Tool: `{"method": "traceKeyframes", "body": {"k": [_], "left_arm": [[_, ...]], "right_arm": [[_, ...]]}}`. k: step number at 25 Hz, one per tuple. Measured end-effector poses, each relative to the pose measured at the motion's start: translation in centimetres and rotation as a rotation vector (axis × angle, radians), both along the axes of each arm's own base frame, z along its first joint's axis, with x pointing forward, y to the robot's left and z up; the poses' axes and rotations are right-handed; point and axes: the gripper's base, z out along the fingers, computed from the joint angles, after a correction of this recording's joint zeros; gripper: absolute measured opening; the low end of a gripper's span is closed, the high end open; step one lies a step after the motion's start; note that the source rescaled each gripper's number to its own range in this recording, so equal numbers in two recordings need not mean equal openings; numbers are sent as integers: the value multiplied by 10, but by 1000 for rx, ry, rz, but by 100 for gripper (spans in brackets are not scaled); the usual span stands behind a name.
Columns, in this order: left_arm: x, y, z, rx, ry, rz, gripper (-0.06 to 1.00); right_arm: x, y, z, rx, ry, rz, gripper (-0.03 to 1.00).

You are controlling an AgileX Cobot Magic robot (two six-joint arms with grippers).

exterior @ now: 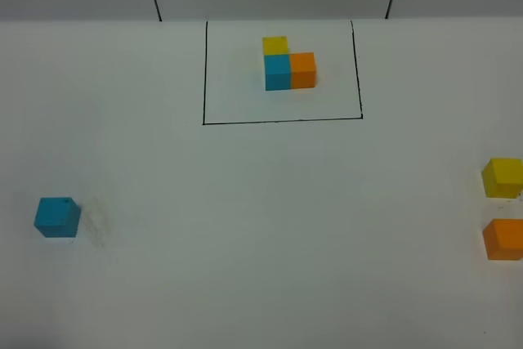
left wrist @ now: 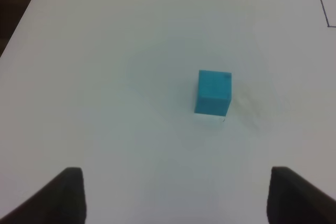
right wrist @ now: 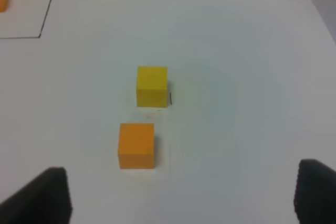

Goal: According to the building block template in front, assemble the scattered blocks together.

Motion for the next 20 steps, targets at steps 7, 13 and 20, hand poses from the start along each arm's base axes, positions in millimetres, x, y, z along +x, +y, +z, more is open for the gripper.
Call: {"method": "traceKeyframes", "body": {"k": [7,13,20], "left_arm": [[45,2,24,-10,227,0,75],[113,4,43,-20,419,-2,85],[184,3,21,-70,525,-19,85]], "right_arm": [[0,0,0,0,0,0,73],[0,0,0,0,0,0,73],[0,0,0,0,0,0,73]]}}
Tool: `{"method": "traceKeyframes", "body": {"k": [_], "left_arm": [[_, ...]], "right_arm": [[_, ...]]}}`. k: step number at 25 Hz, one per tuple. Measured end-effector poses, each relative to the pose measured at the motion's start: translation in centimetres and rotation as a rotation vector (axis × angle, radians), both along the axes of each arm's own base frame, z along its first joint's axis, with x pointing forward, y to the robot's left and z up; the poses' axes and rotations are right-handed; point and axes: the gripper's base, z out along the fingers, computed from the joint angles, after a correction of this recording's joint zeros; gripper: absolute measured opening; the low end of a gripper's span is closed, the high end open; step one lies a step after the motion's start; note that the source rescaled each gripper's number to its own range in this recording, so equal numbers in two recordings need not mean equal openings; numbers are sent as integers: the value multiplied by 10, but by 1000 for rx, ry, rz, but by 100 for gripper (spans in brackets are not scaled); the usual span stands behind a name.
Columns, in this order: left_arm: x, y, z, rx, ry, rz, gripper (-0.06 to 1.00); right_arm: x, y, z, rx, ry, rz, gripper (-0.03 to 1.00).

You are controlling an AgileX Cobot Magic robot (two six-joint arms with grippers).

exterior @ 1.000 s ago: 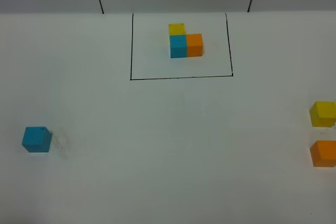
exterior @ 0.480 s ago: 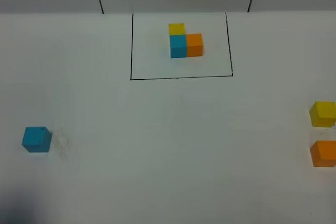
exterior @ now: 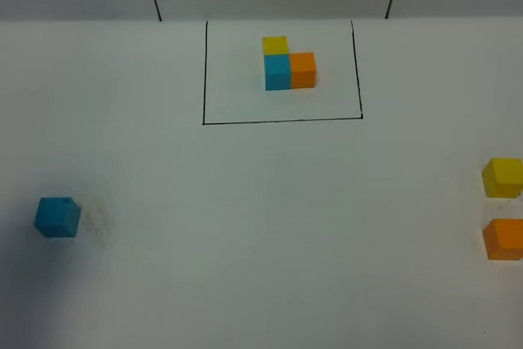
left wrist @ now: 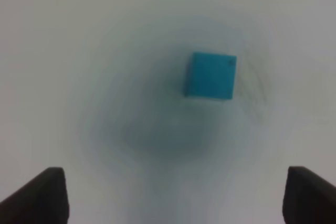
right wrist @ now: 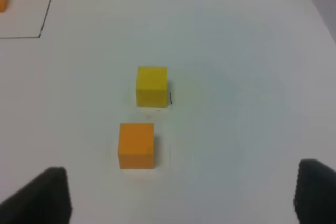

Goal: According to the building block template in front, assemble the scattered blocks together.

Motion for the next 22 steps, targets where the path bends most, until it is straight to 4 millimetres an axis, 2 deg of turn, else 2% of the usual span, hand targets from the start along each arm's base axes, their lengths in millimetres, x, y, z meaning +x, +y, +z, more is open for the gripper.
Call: {"method": "traceKeyframes", "body": {"k": [4,8,22], "left_arm": [[29,-5,-23,-67,49,-25,85],[48,-9,-43,-116,94,-47,83],[87,-6,-107,-109,230,-41,79]], "right_arm": [[0,0,0,0,0,0,73],[0,0,0,0,0,0,73],[0,0,0,0,0,0,73]]}}
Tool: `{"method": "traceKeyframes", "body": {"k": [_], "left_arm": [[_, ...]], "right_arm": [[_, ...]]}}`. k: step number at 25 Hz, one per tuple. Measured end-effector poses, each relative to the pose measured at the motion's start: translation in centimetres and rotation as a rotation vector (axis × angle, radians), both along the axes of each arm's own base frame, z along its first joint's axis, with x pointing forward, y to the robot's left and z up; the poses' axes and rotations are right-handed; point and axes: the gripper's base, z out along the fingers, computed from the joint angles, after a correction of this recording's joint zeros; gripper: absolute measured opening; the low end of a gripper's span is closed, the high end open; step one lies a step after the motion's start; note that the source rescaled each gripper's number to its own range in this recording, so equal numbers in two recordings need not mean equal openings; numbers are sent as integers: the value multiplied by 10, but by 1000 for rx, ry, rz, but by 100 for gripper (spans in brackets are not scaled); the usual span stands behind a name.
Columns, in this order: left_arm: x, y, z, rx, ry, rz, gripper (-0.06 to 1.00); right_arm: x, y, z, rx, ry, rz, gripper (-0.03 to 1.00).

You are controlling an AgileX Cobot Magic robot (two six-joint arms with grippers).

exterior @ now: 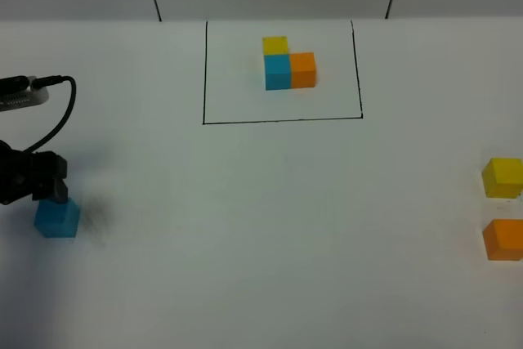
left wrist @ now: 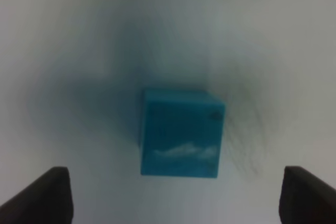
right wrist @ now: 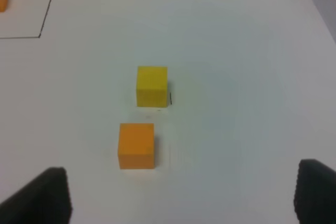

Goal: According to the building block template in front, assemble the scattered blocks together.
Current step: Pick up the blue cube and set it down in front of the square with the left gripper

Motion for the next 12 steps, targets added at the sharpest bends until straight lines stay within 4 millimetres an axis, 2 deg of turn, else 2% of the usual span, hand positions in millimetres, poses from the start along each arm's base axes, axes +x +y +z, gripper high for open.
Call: {"method": "traceKeyframes", "body": {"k": [12], "left_arm": [[17,2,-49,8,78,-2,79]], "right_arm": [[0,0,0,0,0,0,73]]}}
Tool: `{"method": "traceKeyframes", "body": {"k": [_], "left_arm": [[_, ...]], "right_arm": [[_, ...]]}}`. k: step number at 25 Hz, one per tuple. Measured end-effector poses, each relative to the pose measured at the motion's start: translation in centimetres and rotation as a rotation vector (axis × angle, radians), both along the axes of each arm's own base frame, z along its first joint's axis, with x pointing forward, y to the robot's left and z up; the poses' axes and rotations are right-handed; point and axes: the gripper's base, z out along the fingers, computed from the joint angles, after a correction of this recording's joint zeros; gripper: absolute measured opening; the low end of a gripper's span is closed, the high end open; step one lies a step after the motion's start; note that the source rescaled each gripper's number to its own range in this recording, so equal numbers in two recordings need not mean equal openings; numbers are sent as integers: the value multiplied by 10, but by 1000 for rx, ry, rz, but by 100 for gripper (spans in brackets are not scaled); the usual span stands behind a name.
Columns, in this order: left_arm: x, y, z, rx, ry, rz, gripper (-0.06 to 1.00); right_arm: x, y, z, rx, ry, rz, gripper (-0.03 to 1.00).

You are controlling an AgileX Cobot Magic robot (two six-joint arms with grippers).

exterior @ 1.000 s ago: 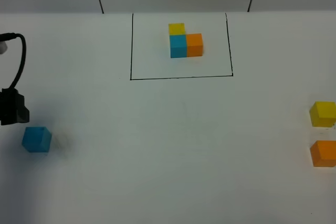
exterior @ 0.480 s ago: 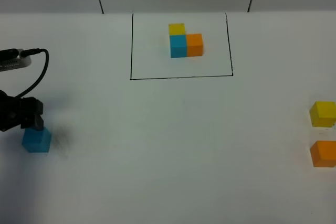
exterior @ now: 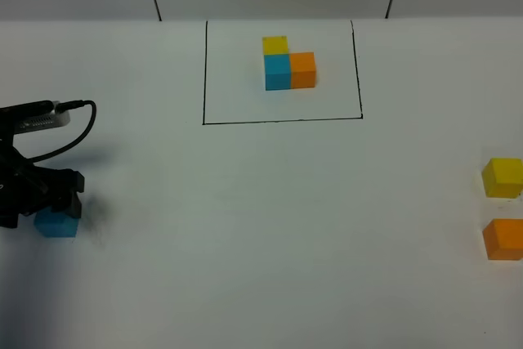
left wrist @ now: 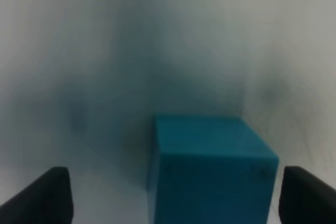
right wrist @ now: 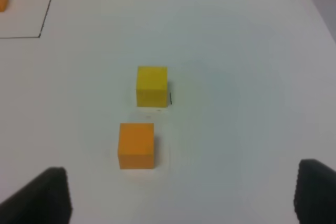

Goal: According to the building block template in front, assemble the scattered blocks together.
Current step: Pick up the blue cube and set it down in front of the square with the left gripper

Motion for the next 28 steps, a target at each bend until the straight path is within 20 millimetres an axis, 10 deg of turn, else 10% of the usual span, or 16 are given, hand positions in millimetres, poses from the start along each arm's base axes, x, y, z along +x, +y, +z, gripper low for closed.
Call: {"method": "traceKeyframes", "body": {"k": [5,10,15,20,28], "left_arm": [[3,0,-8,2,2,2,68],[7,1,-7,5,-38,7,0],[25,-15,8,22,-96,-166,1],[46,-92,45,10,-219,-632,1],[27,-219,71,-30,-270,-1257,1]], "right_arm": [[0,0,0,0,0,0,73],[0,0,0,0,0,0,73],[0,0,0,0,0,0,73],[0,0,0,0,0,0,73],[0,0,0,-1,0,0,73]]}}
